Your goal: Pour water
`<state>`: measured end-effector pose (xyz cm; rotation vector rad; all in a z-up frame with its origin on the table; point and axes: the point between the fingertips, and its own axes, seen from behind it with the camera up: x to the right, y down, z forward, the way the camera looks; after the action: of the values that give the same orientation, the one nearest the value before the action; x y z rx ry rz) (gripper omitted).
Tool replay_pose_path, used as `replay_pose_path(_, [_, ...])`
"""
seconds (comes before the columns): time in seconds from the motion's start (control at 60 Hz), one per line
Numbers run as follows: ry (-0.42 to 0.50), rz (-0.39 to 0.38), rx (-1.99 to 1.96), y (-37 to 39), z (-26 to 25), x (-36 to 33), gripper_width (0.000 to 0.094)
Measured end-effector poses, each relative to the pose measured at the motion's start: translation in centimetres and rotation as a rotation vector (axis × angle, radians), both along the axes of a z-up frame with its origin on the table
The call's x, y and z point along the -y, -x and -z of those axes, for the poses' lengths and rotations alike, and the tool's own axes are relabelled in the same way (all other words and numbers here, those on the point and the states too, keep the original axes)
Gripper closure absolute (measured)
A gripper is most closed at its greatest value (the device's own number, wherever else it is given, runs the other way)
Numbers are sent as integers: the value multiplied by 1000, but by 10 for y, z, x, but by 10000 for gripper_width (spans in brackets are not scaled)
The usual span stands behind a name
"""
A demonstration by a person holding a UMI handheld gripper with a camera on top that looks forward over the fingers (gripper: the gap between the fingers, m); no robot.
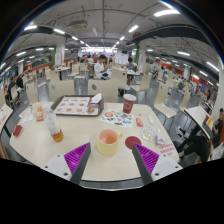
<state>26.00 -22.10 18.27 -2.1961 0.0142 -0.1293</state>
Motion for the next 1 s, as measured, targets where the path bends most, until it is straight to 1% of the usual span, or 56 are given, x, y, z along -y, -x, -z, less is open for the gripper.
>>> replay_pose_path(0.033, [5,-2,-5,15,8,-3,87])
replay_pose_path(0.067, [12,-5,-10,6,5,3,89])
replay_pose_path(0.333, [50,-1,-3,42,31,15,88])
replay_pose_path(0.417, [63,-5,-9,64,40,20,86])
replay_pose_path(0.533, [67,-27,-29,117,50,21,88])
replay_pose_path(0.667, [22,-76,-70,191,55,-1,86])
replay_pose_path(0.783, [-41,-108,-93,243,60,-39,86])
replay_pose_path(0.883, [-89,-101,-97,266,69,-79,83])
replay_pose_path(1.0, [-141,-62,-110,275,82,-126,88])
